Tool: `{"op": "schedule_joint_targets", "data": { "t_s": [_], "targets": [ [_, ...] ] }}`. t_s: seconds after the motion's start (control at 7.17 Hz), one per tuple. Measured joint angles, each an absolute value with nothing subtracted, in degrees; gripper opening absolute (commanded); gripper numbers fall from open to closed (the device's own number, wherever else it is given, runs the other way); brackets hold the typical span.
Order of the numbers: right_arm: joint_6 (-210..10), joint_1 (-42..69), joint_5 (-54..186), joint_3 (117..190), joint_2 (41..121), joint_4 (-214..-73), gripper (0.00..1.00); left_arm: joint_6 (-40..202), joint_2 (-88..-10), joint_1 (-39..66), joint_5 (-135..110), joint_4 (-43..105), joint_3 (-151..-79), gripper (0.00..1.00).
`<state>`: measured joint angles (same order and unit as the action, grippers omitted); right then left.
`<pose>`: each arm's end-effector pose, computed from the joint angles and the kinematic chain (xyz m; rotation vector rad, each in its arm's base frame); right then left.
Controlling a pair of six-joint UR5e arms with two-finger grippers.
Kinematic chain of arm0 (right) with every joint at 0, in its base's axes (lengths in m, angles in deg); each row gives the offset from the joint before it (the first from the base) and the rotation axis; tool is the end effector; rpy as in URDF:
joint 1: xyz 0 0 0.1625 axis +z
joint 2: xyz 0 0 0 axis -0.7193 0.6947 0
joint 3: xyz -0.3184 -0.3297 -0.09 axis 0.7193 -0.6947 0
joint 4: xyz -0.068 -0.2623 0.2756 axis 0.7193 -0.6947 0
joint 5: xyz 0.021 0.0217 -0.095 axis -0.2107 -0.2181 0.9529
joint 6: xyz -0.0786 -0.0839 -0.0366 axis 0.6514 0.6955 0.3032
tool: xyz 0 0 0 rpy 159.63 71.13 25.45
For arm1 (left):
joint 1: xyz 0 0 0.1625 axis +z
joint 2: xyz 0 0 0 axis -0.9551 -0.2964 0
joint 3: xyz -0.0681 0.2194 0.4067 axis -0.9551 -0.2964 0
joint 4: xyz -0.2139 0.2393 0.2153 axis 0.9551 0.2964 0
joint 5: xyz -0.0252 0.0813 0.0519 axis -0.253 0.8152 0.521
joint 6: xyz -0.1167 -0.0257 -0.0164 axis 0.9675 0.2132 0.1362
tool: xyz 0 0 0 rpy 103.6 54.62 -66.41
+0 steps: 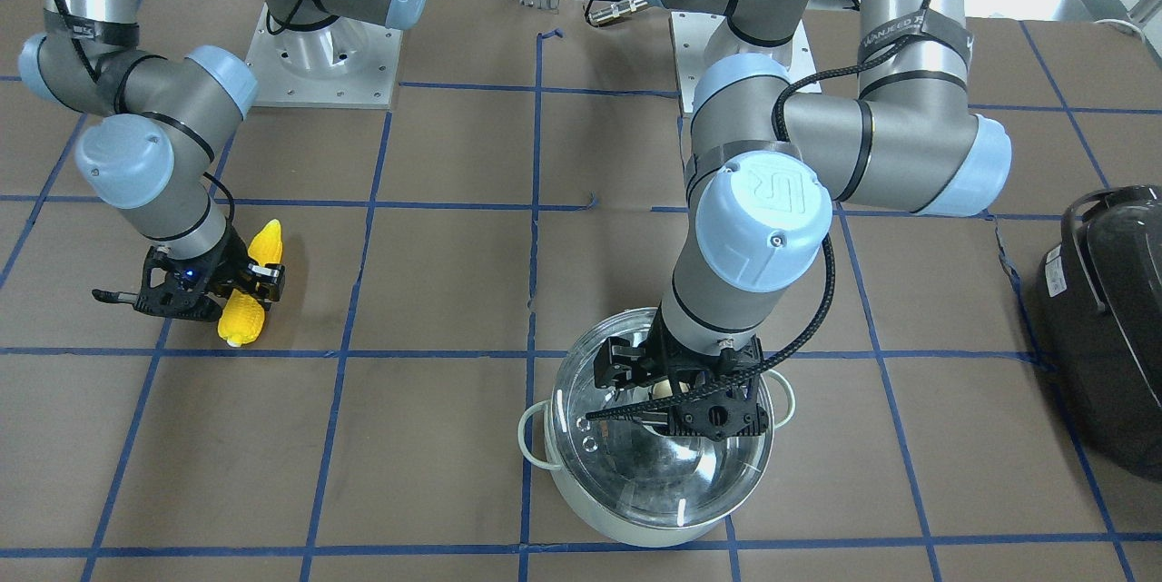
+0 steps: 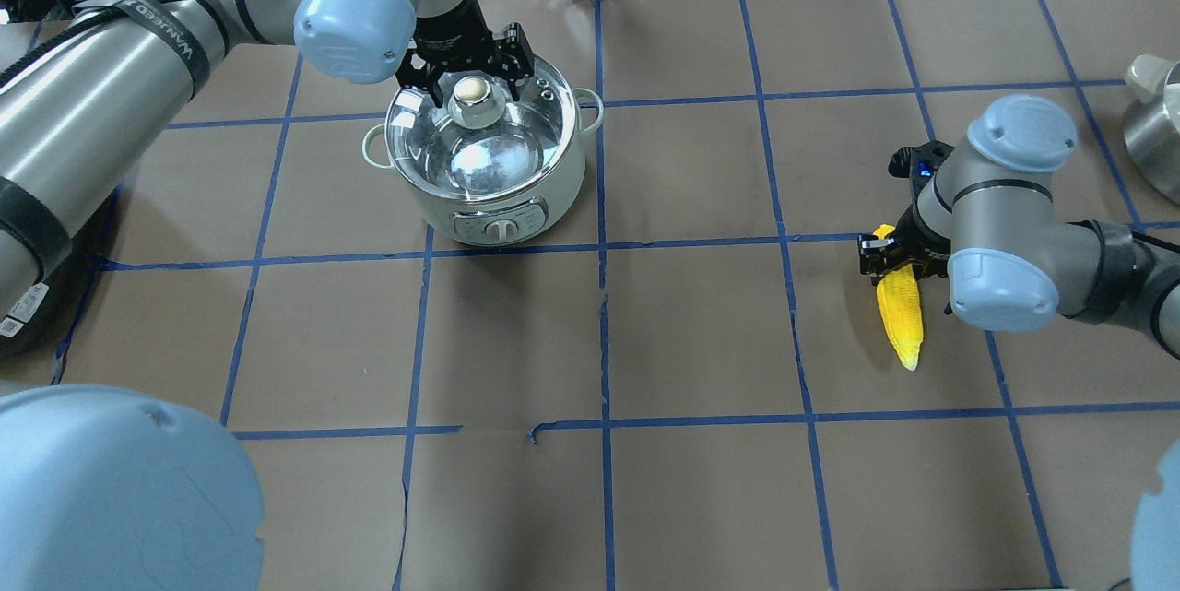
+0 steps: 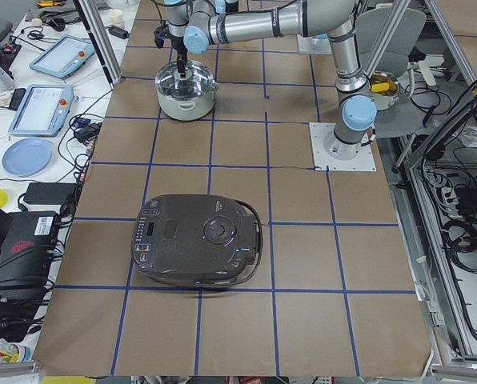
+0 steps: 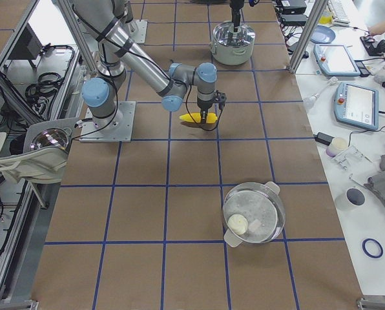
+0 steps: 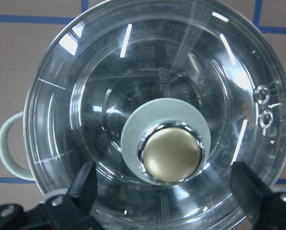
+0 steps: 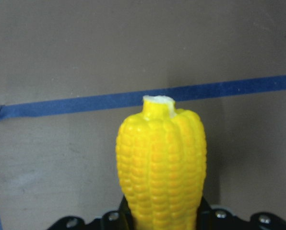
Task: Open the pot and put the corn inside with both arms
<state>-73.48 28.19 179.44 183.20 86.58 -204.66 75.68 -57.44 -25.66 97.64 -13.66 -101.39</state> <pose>0.0012 -0.4829 0.2286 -0.1588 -3.1313 0.0086 -0.2341 -0.6486 0.3653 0.0236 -3.1045 0.0853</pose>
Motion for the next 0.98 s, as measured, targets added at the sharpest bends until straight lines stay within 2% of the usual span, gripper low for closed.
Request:
{"op": "schedule_joint_targets", "data": {
  "t_s": [0.14,0.28,0.56,0.98],
  "targets": [
    [-73.5,28.3,179.4,181.6,86.8,-202.4,0.29,75.4,-57.6,-25.7,98.0,-13.7,-101.4,0.05],
    [-73.8,28.5,179.4,179.8,87.2,-199.4,0.29,75.3,-57.6,-25.7,98.1,-13.7,-101.3,0.0],
    [-74.8,29.6,179.5,174.5,88.0,-191.0,0.23,75.0,-57.4,-25.8,98.4,-13.6,-100.7,0.0],
    [-78.4,35.6,179.7,163.1,89.7,-178.3,0.23,67.8,-56.4,-23.8,100.1,-12.8,-95.0,0.0]
  ]
}}
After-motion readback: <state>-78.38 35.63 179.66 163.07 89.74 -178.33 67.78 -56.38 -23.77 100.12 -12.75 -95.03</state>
